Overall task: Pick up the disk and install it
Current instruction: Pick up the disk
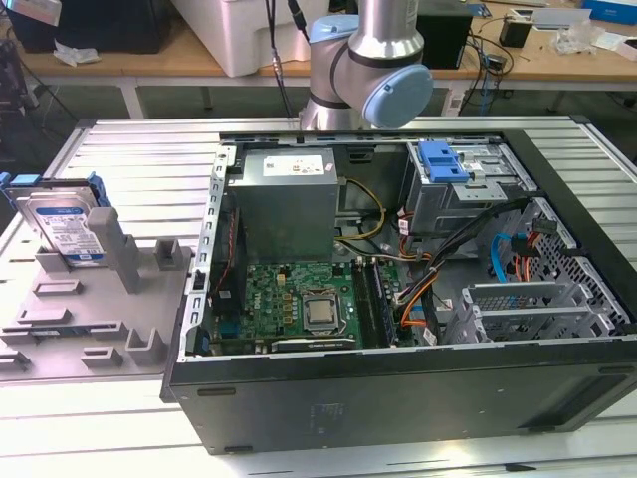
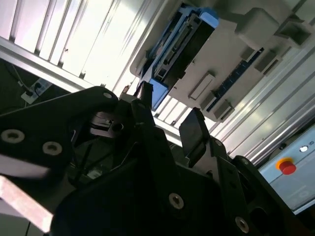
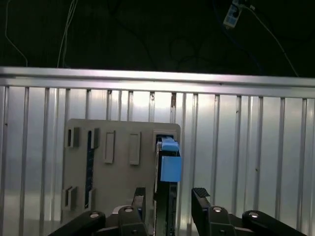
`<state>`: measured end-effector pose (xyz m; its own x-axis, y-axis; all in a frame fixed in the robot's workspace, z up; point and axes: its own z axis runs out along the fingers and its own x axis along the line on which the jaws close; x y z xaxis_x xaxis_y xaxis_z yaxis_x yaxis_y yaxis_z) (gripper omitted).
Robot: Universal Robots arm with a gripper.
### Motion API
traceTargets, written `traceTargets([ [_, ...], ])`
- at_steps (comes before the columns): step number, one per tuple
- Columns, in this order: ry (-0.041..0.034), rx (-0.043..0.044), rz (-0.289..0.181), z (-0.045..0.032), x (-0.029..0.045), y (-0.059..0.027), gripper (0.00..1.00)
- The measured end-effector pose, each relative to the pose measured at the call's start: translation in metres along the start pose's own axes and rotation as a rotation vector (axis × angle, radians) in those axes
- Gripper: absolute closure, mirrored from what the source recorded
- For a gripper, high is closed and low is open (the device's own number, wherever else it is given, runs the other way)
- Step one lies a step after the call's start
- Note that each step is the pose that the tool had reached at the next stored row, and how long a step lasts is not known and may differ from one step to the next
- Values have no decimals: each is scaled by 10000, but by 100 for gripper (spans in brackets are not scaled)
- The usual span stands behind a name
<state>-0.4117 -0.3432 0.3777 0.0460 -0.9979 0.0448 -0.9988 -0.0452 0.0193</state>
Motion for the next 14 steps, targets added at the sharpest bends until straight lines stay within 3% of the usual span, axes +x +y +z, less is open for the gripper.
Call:
traceTargets([
  [7,-8,-19,429,18,-1,7,50],
  [12,-7,-20,434,41,-8,110,50],
  [14,-8,-20,434,46,-22,109,50],
])
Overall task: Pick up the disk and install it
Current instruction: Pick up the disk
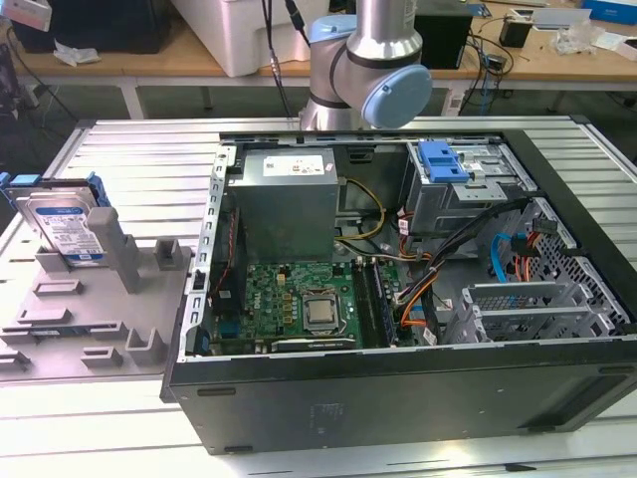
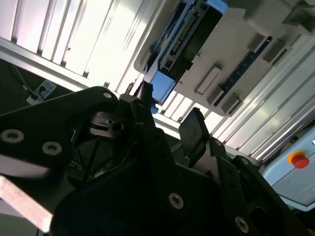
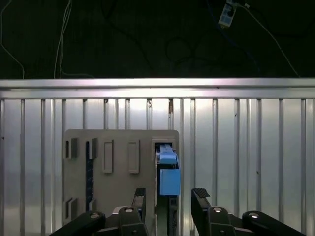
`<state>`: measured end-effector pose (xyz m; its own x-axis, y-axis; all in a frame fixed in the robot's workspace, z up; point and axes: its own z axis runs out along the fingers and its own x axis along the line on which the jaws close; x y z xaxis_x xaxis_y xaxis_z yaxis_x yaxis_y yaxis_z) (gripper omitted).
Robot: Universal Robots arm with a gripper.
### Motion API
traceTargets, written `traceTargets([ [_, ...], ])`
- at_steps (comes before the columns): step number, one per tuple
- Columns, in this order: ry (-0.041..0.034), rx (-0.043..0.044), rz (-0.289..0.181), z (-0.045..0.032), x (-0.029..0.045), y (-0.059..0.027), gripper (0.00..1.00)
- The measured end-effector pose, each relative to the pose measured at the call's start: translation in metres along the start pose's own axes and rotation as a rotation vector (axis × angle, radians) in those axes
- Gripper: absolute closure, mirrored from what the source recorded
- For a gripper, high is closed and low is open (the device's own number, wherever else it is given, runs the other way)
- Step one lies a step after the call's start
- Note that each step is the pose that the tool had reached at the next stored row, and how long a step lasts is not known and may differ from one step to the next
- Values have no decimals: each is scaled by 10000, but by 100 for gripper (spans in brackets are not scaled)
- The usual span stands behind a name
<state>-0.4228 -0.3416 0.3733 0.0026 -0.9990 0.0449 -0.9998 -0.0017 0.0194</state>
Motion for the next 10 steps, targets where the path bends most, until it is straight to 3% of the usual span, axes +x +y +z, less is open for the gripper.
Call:
traceTargets([
  [10,-44,0,-1,67,-24,-2,50],
])
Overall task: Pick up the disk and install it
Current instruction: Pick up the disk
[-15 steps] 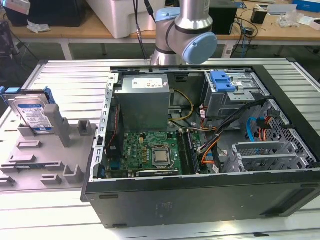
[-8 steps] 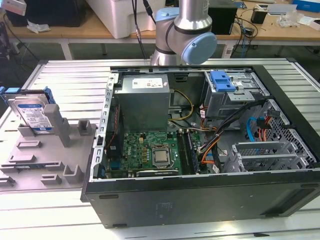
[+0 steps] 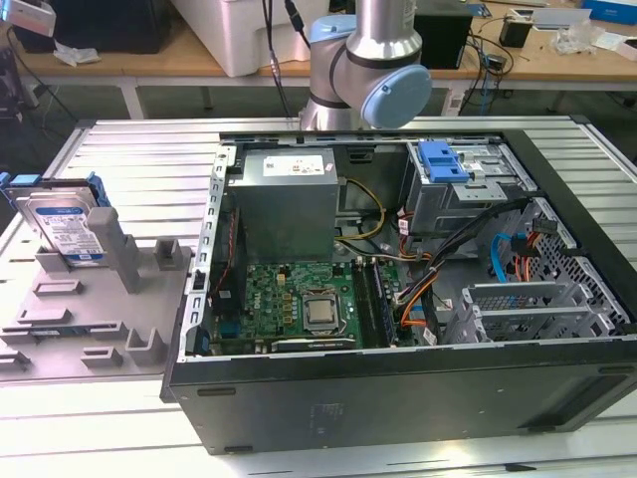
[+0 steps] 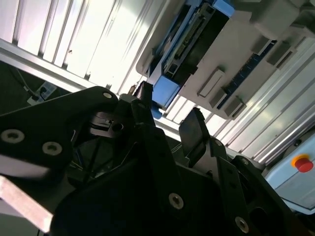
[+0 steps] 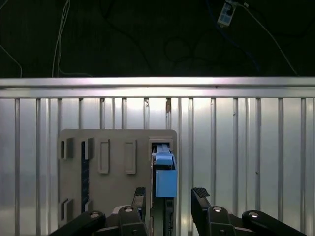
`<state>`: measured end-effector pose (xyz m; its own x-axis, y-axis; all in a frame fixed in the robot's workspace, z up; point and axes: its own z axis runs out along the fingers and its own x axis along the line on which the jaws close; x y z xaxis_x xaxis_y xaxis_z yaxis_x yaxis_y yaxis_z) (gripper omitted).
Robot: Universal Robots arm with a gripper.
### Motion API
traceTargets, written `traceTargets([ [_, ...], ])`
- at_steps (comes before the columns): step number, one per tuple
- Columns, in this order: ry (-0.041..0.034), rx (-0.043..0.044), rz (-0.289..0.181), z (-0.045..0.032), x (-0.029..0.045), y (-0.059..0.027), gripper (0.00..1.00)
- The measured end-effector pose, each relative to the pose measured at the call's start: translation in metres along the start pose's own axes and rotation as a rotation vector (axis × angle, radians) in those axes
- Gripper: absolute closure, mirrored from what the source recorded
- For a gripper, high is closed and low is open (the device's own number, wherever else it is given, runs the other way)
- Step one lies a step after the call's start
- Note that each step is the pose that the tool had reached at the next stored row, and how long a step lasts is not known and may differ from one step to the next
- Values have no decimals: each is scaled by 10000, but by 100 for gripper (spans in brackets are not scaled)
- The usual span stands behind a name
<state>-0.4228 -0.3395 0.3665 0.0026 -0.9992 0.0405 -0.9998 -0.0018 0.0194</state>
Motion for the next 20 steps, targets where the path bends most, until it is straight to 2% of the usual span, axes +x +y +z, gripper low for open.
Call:
traceTargets([
  [8,-58,12,-1,65,-6,33,50],
  [20,-71,16,1,98,-7,54,50],
])
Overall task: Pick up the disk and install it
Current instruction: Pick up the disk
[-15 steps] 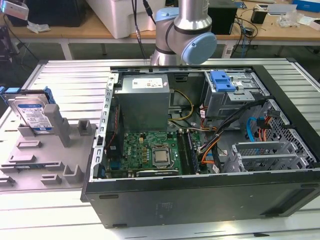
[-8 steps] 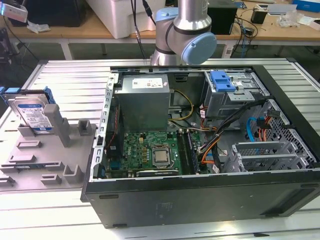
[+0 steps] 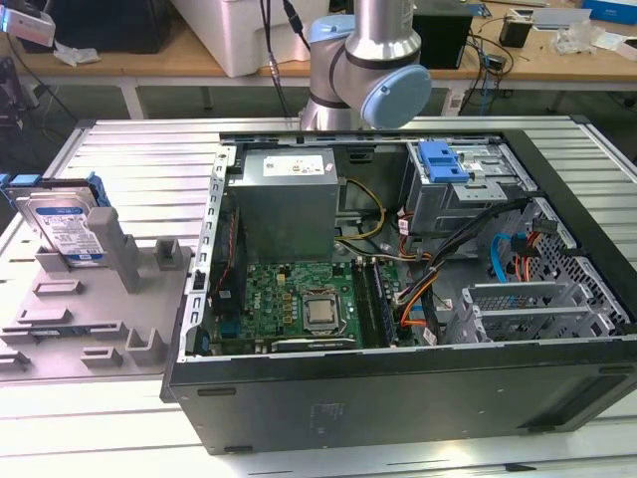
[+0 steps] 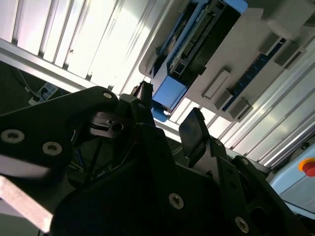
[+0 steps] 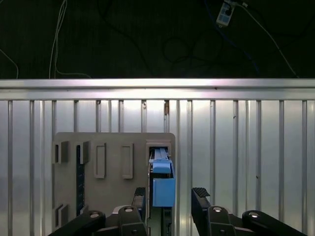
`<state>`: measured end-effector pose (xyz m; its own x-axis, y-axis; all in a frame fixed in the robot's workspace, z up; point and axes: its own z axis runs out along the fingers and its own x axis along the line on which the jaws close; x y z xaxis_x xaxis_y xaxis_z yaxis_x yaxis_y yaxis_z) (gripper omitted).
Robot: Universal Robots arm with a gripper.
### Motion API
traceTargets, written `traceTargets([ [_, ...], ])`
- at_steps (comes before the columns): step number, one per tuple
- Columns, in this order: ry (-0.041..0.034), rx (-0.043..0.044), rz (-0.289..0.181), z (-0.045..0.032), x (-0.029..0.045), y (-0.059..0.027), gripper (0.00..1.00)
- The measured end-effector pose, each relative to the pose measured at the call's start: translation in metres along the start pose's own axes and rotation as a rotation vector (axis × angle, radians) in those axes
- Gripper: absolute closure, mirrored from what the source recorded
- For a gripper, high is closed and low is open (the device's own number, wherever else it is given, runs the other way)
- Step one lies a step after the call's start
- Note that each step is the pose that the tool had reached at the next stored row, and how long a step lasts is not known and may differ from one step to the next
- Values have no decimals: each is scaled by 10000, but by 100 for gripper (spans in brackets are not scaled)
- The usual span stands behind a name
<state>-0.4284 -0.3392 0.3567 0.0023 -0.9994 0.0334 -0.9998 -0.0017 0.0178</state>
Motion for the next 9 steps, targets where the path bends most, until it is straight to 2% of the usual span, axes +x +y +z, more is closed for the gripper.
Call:
traceTargets([
  [9,2,-3,3,23,57,-17,50],
])
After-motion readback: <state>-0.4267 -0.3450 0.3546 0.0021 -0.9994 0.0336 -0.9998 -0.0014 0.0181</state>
